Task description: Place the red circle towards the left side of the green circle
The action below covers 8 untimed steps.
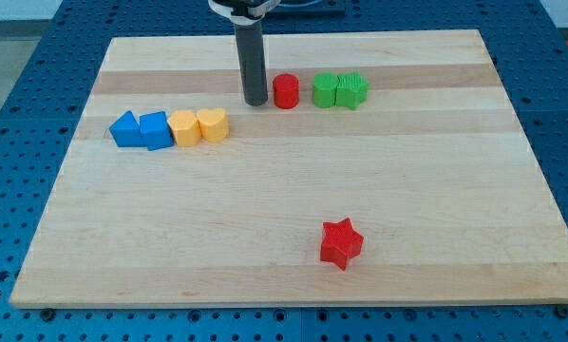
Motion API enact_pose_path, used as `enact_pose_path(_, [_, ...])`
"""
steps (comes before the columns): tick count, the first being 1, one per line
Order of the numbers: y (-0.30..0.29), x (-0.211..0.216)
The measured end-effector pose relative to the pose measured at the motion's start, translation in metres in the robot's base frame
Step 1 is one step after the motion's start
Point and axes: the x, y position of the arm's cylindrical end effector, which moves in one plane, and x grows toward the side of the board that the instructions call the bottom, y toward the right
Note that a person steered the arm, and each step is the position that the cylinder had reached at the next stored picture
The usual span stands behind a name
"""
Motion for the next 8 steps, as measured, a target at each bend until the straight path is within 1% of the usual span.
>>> enact_pose_path(4, [0.002,-0.01])
enact_pose_path(6, [0.029,-0.01])
enact_pose_path(8, [0.034,-0.007])
